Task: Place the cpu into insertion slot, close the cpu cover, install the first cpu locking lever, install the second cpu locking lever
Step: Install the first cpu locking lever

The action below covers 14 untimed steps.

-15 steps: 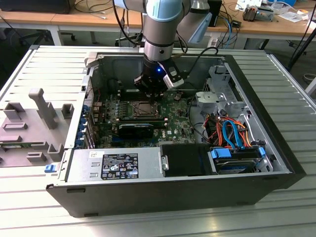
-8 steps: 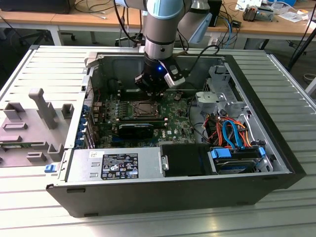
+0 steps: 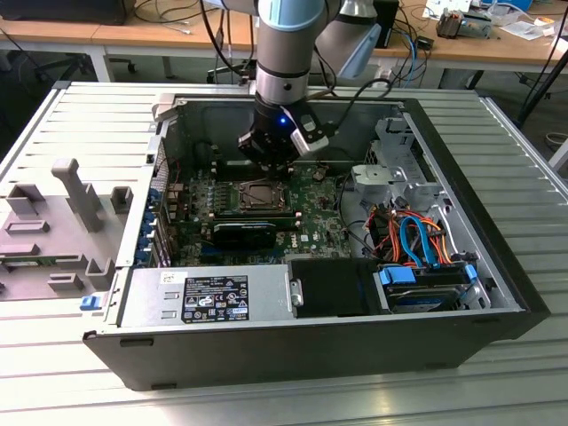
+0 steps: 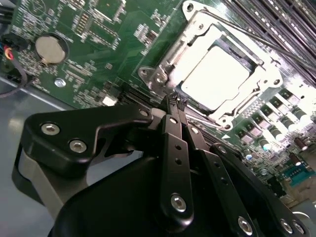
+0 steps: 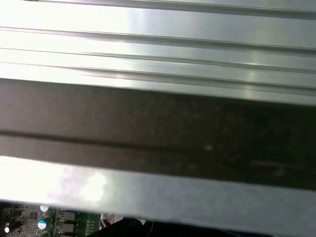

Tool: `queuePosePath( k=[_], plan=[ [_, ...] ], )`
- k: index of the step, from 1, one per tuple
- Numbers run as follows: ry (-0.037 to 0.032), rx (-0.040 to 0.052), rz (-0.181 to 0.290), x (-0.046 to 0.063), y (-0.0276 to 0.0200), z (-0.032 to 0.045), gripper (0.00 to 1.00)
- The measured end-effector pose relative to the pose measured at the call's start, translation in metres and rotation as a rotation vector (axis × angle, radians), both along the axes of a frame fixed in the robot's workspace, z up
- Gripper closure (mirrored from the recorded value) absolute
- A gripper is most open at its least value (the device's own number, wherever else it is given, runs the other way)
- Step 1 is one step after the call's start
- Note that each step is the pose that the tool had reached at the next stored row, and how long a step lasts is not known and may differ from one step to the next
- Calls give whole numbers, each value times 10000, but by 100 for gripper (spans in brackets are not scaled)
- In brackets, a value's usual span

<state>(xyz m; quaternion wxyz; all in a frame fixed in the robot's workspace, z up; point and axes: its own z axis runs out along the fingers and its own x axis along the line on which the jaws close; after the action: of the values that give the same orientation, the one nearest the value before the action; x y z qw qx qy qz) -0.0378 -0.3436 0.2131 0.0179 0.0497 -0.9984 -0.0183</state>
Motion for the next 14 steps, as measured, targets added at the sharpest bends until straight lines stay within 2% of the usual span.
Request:
queuePosePath(
  k=[6, 8, 11, 12, 14],
  plan=[
    [-110, -1, 1, -163, 1, 0, 89],
    [-161, 0, 1, -249, 6, 0, 89],
    [-182, -1, -2, -304, 31, 0, 89],
    [-187, -1, -2, -321, 55, 0, 89],
    [-186, 1, -3, -323, 66, 0, 89]
  ],
)
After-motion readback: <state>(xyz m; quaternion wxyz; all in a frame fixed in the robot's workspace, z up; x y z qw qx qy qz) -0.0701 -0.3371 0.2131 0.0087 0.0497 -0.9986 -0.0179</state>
